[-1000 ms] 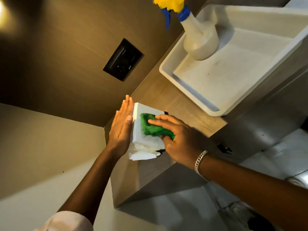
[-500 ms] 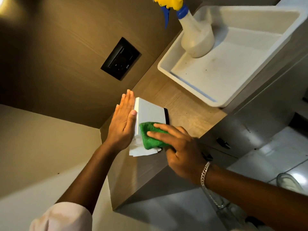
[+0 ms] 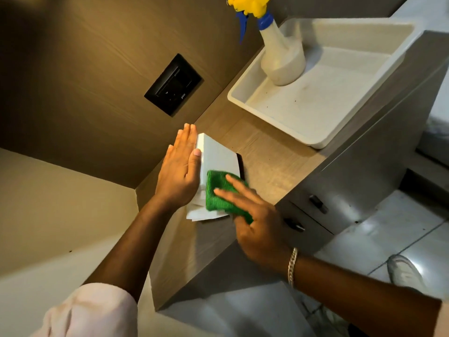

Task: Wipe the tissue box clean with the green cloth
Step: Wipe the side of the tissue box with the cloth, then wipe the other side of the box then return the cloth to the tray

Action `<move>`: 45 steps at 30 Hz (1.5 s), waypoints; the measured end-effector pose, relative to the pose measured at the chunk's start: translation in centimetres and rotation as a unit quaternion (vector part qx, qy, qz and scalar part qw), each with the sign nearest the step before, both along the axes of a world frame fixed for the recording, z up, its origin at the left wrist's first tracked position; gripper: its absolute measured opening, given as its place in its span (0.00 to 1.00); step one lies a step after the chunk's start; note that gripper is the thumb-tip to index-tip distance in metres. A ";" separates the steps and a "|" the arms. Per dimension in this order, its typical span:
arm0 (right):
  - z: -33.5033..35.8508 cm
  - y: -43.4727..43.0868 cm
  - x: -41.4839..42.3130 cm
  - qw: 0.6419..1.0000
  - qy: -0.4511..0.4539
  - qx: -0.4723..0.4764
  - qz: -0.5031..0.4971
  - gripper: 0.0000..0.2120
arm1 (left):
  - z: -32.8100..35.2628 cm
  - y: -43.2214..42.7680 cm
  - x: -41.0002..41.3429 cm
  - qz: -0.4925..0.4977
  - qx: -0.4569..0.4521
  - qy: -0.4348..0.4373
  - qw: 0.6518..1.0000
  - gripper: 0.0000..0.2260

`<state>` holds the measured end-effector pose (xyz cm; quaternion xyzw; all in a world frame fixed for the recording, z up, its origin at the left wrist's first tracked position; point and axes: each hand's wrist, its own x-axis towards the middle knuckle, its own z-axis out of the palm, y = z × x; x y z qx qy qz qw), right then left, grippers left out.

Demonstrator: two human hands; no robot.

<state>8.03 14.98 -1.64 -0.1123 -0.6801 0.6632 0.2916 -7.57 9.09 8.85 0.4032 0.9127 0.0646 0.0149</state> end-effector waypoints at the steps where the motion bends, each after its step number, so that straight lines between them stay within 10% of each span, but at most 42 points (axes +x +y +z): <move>1: -0.2 -0.7 1.0 1.000 0.004 0.020 0.012 0.27 | 0.1 0.0 0.0 0.001 -0.001 -0.002 1.000 0.28; 12: -0.6 2.5 7.8 0.997 -0.013 0.070 0.037 0.32 | 5.7 -1.9 -3.2 0.081 -0.089 0.040 0.992 0.31; 16: -0.4 4.9 8.5 0.998 -0.012 0.061 -0.003 0.31 | 8.2 -1.6 -1.9 0.048 -0.018 -0.234 0.971 0.34; 19: 0.3 6.3 8.4 0.999 -0.013 0.048 -0.009 0.28 | 9.4 -1.3 -1.3 0.024 -0.146 -0.346 0.927 0.44; 30: 1.2 9.4 7.5 0.997 -0.010 -0.029 0.077 0.29 | 6.3 0.5 -0.3 0.122 -0.151 -0.077 0.978 0.48; 34: 1.3 10.7 6.7 0.992 0.000 -0.074 0.102 0.28 | 5.8 2.5 0.9 0.279 -0.198 -0.028 0.939 0.44; 40: 1.3 11.3 4.1 0.985 0.006 -0.098 0.140 0.23 | 7.6 6.4 2.6 0.461 -0.171 -0.263 0.830 0.37; 45: 2.0 9.9 2.8 0.982 0.016 -0.098 0.160 0.23 | 8.3 7.7 2.6 0.511 -0.181 -0.251 0.802 0.34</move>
